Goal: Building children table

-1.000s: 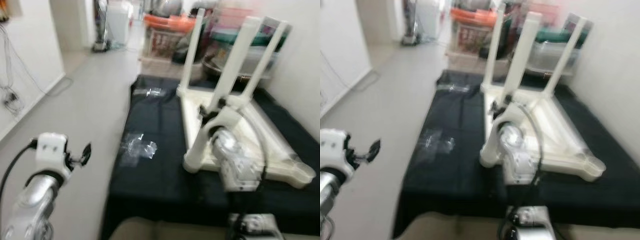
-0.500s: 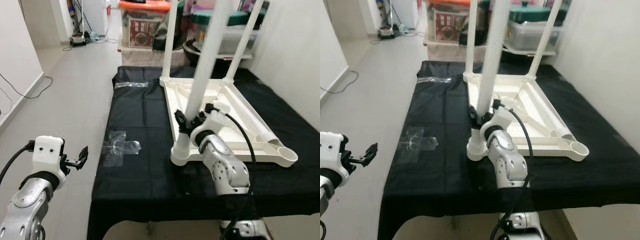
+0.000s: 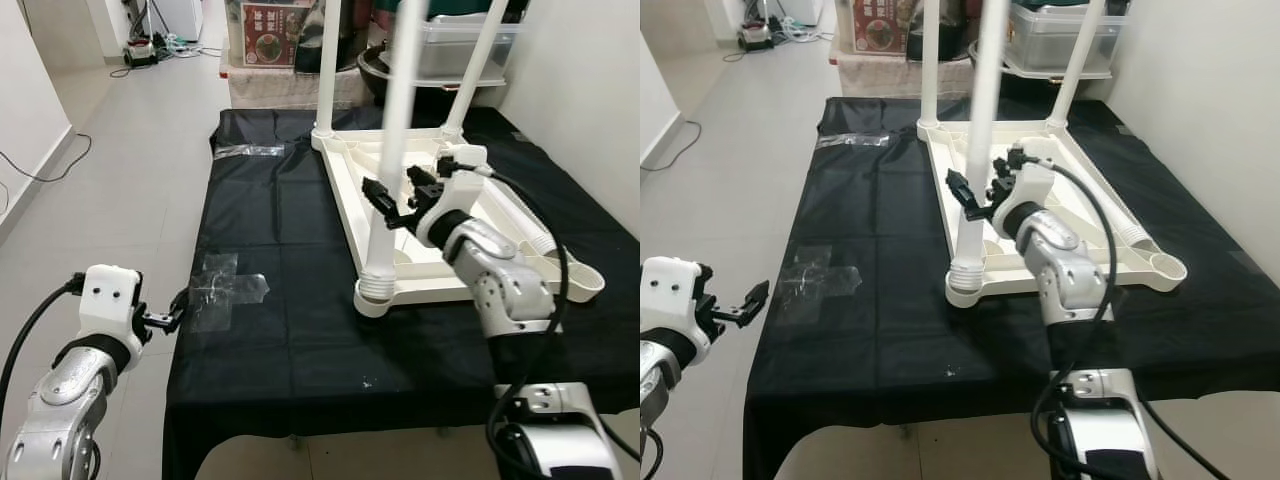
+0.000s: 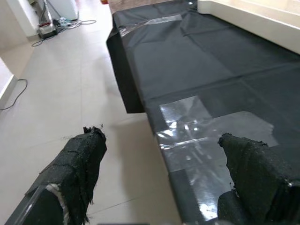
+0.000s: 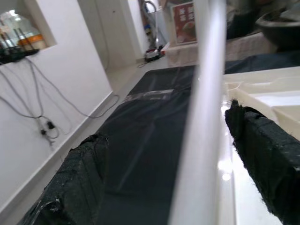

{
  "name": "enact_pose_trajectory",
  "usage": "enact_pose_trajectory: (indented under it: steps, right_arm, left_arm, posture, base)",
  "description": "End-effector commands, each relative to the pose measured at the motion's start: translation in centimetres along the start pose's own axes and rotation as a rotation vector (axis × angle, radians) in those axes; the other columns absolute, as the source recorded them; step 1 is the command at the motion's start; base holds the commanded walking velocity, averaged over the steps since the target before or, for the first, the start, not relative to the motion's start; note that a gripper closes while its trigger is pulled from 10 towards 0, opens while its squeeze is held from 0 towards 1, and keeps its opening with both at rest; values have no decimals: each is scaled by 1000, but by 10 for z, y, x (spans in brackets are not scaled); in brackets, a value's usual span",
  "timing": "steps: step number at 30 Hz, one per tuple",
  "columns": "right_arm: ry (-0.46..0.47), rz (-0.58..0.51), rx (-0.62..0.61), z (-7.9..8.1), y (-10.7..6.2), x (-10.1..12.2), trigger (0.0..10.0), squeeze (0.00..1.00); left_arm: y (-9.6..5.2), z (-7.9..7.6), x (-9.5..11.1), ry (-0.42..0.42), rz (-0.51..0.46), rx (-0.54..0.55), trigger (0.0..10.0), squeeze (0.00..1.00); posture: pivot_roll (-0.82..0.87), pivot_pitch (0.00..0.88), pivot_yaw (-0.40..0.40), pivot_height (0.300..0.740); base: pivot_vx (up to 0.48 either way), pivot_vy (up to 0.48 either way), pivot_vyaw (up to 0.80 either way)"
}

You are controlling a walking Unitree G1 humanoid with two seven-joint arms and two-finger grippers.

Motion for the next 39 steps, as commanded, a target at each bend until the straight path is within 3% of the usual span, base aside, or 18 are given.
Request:
enact_pose_trajectory:
  steps: [1,2,3,9,10,16,21,28,29,33,39]
  right_arm:
    - [71,88,21,-1,0,-18,4627,0]
    - [71,88,21,-1,0,-18,4627,0]
    - [105,156,10,0,-3,-35,10000,0]
    - [120,194,-65,-6,-4,-50,10000,0]
    - [145,161,-140,-12,-3,-53,10000,1000]
    - [175,128,-191,-13,-1,-55,10000,1000]
    - [256,139,-291,-19,2,-65,10000,1000]
    - [238,176,-360,-29,4,-69,10000,1000]
    - [264,195,-340,-21,5,-74,10000,0]
    - [320,207,-261,3,10,-78,10000,0]
    - [305,208,-215,21,14,-80,10000,0]
  left_arm:
    - [-1,1,-6,33,22,0,10000,0]
    - [-1,1,-6,33,22,0,10000,0]
    - [-2,0,-7,36,28,2,10000,0]
    - [-2,-1,-6,33,23,2,10000,0]
    - [-3,2,-4,34,16,13,10000,0]
    - [-3,5,-1,35,-1,29,10000,0]
    - [-2,3,0,34,-10,34,10000,0]
    - [-1,6,2,34,-15,40,10000,0]
    - [-1,7,1,32,-14,43,10000,0]
    - [1,5,1,26,-16,41,10000,0]
    - [2,6,2,25,-18,41,10000,0]
  posture:
    - [19,0,-70,740]
    - [19,0,-70,740]
    - [25,0,-73,740]
    - [30,0,-72,740]
    - [37,0,-72,740]
    - [40,0,-73,740]
    - [45,0,-75,740]
    - [48,0,-81,740]
    - [44,0,-83,740]
    - [45,0,-83,740]
    - [47,0,-83,740]
  base:
    - [0,0,0]
    - [0,0,0]
    - [0,0,0]
    - [0,0,0]
    - [0,0,0]
    - [0,0,0]
    - [0,0,0]
    - [0,0,0]
    - [0,0,0]
    - [0,0,0]
    - [0,0,0]
Point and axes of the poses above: a point about 5 cm out from each wrist's last joint towards the gripper, its own y axis pointing out of the wrist towards the gripper, its own x axis along the axis of the wrist's last joint, z = x × y, the point moved 4 cm from there along y, pointing out of the wrist towards the gripper, and after that the axes turned 5 degrees about y, right-handed, at the moved point
